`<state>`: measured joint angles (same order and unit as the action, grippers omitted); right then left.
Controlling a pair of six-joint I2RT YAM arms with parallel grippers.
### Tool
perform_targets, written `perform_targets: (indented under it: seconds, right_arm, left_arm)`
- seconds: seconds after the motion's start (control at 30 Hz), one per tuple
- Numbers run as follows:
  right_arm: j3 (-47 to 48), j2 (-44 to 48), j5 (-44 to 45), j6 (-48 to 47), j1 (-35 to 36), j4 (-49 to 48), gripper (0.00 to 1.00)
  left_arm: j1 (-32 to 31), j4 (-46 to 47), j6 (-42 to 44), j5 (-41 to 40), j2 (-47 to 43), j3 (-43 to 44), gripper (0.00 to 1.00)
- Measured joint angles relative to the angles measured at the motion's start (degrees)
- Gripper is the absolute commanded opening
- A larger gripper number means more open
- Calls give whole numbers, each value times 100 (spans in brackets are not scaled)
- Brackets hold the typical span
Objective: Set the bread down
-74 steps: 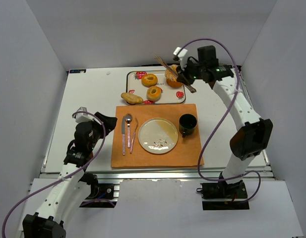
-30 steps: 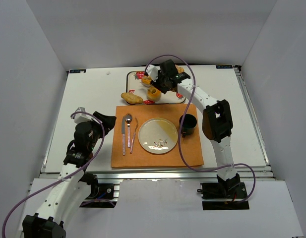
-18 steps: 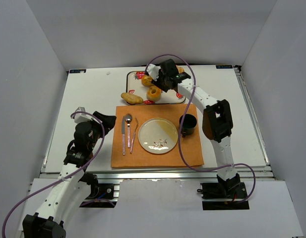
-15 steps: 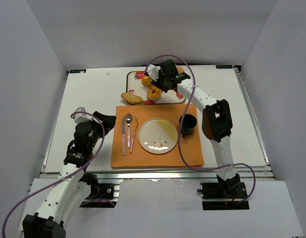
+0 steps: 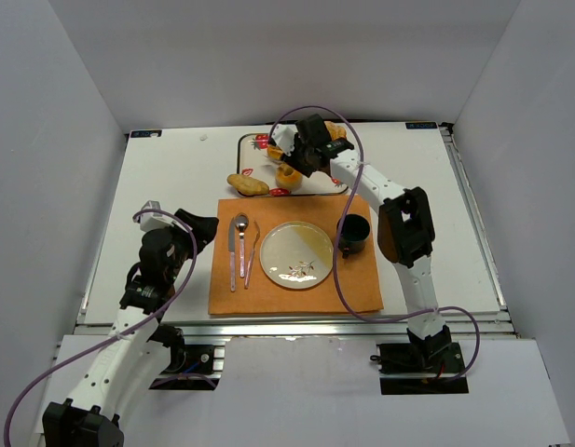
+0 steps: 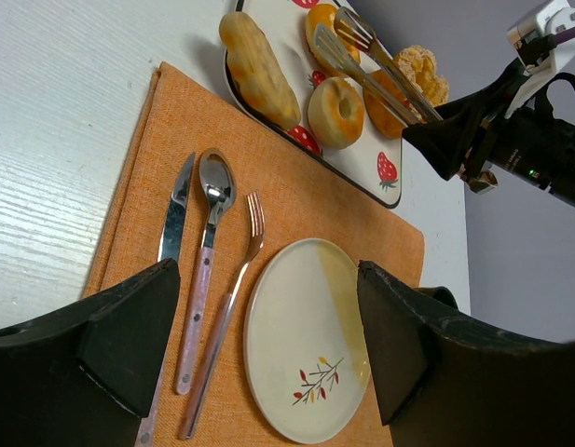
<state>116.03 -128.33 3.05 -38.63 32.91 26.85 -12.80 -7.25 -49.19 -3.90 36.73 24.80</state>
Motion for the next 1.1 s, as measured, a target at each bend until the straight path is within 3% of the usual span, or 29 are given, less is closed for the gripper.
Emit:
perform_targets:
  seconds: [0.63,1.1]
  right_arm:
    - [0,0,350,24,26,-52,48]
    - [0,-369,448,4,26,-133,45]
  left_arm:
    - [0,0,0,0,20,0,86]
    - [0,-7,-7,-7,-120,0,86]
